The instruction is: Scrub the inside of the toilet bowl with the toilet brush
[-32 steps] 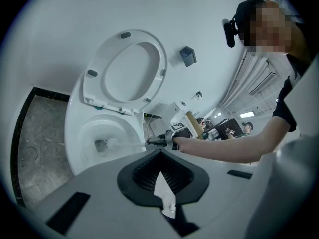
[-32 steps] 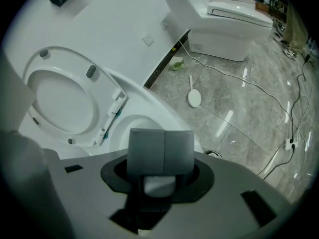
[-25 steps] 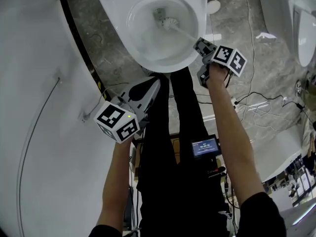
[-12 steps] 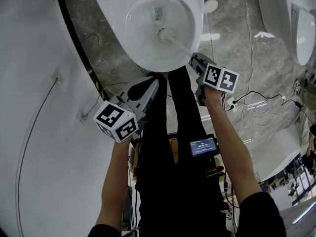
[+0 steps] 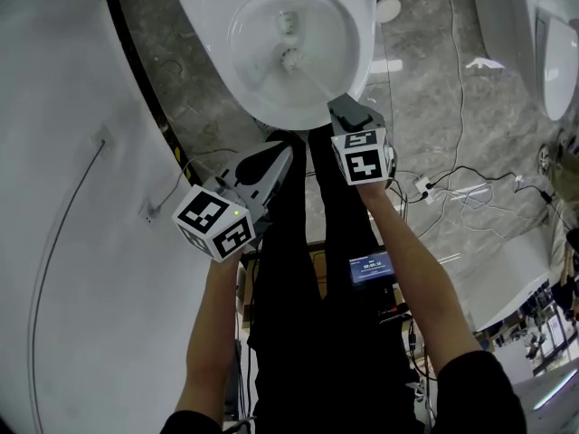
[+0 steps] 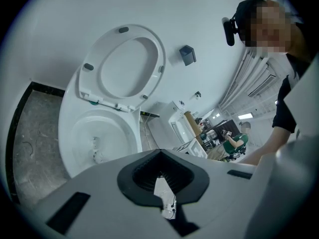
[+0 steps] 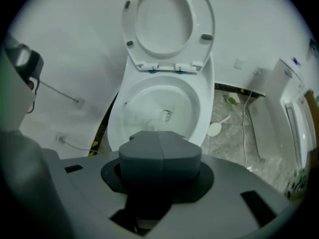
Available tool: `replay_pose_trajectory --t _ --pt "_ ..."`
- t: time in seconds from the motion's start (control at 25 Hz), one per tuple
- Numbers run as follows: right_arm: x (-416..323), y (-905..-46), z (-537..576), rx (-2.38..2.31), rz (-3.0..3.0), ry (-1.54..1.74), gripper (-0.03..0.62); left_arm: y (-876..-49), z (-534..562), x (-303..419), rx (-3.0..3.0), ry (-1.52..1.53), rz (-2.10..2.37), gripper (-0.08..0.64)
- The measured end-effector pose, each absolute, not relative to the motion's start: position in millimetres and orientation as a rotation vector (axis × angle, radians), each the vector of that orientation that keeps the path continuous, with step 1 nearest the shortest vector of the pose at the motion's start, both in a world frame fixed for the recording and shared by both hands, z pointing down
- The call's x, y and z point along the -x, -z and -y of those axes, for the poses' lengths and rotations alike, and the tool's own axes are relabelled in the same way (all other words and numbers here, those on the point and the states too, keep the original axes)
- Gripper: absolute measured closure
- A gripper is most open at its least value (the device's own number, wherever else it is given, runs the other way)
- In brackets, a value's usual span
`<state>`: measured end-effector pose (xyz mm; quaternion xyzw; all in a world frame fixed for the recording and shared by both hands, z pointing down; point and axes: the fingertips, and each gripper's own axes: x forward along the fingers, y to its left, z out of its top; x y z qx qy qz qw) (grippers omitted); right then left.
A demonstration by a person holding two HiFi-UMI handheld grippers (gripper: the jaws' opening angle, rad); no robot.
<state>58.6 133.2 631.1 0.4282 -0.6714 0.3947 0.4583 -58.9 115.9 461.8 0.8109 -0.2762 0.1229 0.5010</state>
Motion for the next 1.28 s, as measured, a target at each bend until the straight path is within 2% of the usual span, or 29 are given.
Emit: replay_pose_trajectory --t 0.24,1.28 --pt "-48 -642 -114 -0.942 1.680 -0.776 0.433 -464 -115 65 -1.953 -0.283 0.681 0.551" --pt "-17 -681 -50 -0.502 1.569 -0.370 0.437 -462 -122 99 -1.924 -0.248 0.758 0.551"
